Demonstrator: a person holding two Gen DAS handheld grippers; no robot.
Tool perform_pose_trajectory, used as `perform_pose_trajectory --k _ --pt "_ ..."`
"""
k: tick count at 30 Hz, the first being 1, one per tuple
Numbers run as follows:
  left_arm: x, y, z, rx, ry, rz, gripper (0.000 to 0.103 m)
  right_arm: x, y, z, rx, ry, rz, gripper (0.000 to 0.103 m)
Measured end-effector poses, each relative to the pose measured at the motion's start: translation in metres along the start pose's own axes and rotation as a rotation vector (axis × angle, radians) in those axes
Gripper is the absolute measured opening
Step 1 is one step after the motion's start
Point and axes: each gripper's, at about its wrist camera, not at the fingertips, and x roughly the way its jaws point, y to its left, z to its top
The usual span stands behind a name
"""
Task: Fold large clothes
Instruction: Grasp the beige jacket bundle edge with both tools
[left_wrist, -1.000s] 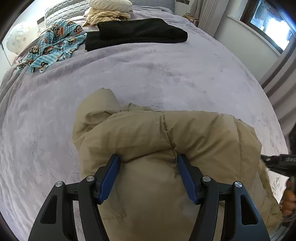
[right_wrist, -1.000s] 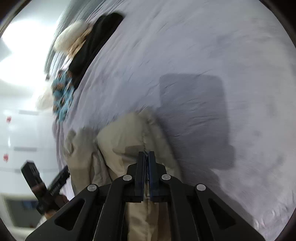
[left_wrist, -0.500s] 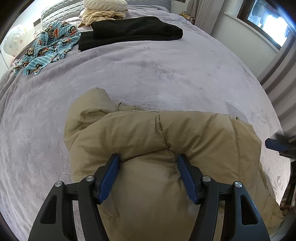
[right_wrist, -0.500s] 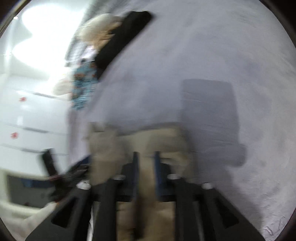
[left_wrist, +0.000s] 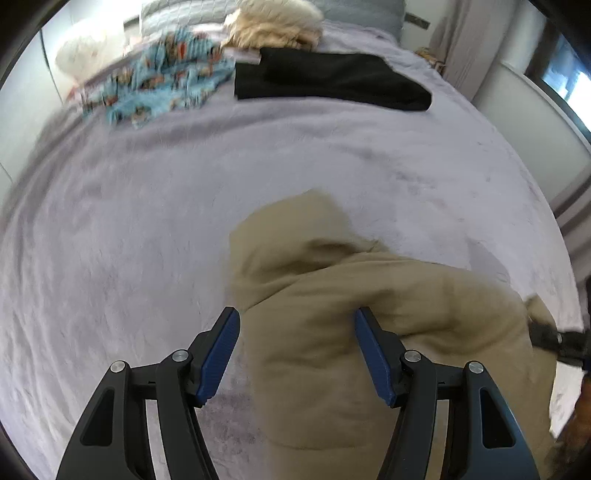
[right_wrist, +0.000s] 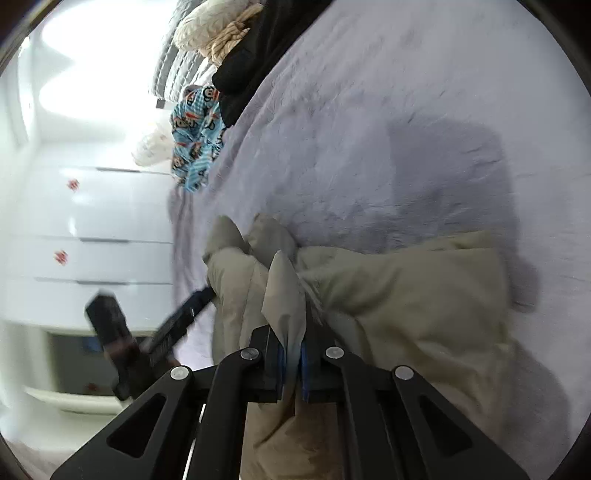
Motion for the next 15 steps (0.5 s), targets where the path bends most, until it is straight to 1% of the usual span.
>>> perform_pose_trajectory --k 1,3,4,6,7,8,10,11,13,15 --pt "0.003 -0.002 -0.001 -0.001 0.01 -0.015 0.065 -0.008 -0.002 -0.003 -0.012 -0.003 -0.031 0.006" --pt "0.011 -0.024 -0.006 0.048 0.02 -0.034 0.065 -0.019 -0.016 -0.012 -0.03 0.0 -0.126 0.006" --pt "0.013 -0.032 -0.008 0.071 0.017 -0.026 0.065 -0.024 -0.024 -0.015 -0.025 0.003 -0.147 0.006" --pt "0.021 -0.05 -0.012 0.126 -0.004 0.014 0.066 -0.022 -0.043 -0.016 0.001 -0.001 -0.192 0.006" --pt "0.026 -0.054 -0.013 0.13 -0.008 0.033 0.068 -0.022 -0.05 -0.016 0.017 -0.003 -0.178 0.006" --pt "0.032 -0.053 -0.012 0.118 0.003 0.034 0.069 -0.024 -0.061 -0.015 0.069 -0.008 -0.127 0.007" --pt "0.037 -0.043 -0.01 0.073 0.019 0.01 0.071 -0.032 -0.073 -0.016 0.156 -0.028 -0.036 0.017" --pt "0.038 -0.04 -0.01 0.061 0.023 0.005 0.073 -0.038 -0.073 -0.019 0.163 -0.038 -0.013 0.021" --pt "0.039 -0.034 -0.009 0.04 0.028 -0.009 0.074 -0.047 -0.067 -0.028 0.124 -0.032 0.005 0.022" --pt "0.04 -0.034 -0.011 0.032 0.028 -0.006 0.074 -0.053 -0.063 -0.041 0.12 0.004 0.04 0.022"
